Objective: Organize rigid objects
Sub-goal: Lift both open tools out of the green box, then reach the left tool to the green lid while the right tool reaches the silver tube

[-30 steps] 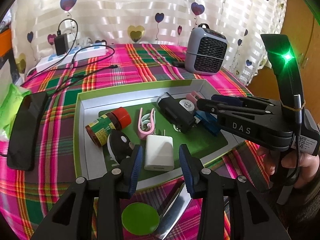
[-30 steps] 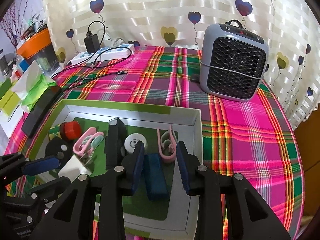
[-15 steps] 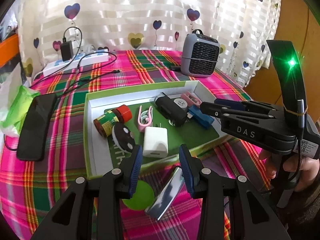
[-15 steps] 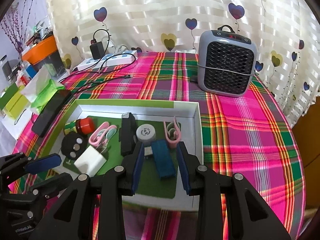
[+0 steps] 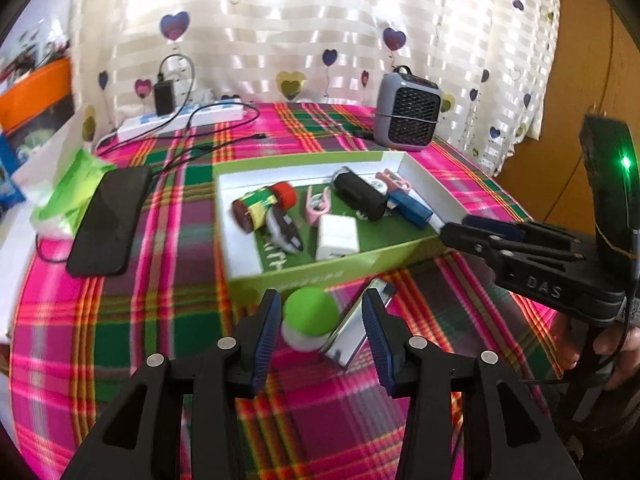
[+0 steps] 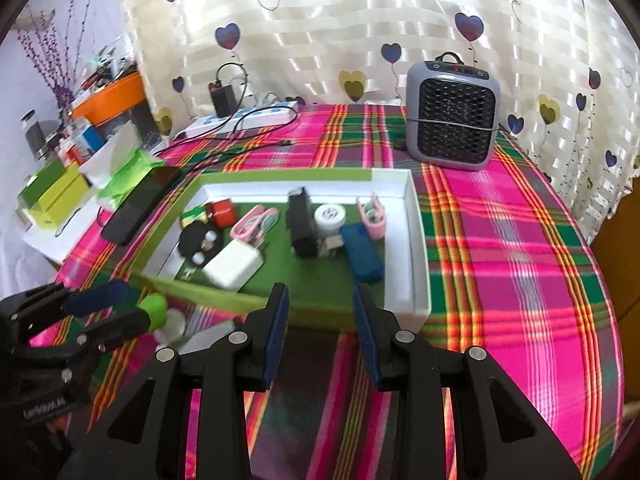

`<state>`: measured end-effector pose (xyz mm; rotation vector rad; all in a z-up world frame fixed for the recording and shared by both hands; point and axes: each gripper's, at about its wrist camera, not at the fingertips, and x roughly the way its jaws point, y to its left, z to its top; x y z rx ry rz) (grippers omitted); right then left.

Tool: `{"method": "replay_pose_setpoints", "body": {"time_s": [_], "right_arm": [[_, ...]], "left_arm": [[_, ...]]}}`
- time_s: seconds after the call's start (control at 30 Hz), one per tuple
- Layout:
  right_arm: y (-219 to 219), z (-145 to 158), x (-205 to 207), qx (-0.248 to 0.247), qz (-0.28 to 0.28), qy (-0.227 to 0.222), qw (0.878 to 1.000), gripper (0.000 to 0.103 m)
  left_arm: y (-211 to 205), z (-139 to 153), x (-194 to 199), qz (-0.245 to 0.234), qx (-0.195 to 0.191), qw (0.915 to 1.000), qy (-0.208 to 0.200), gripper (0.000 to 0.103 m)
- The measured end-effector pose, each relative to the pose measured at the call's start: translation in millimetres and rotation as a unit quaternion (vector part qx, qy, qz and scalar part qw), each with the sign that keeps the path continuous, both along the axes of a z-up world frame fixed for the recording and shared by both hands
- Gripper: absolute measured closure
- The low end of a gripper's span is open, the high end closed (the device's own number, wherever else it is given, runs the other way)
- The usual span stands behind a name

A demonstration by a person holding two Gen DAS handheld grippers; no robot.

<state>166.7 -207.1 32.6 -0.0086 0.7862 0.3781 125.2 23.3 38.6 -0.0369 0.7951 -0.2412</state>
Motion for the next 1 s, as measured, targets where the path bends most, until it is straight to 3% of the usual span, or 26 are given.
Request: {"method": "replay_pose_setpoints", "body": {"time_s": [0.27,0.47,1.0], "right_arm": [[4,-7,-21,0.006,0.01,0.005,1.0,0.068],[8,-11,-29,0.006,0.017,0.009,1.0,0.068],[16,-21,-33,-0.001,0.028,0.023,0.999,0.068]], "left_arm": [[27,-10,-9,0.018,-0.016,0.9996,0.013,0.061],[21,-14,-5,-0.001,-0.025,0.9994,0.024,0.061],[-8,-21,28,-0.016,0.01,0.9989,0.042,0.061]]}}
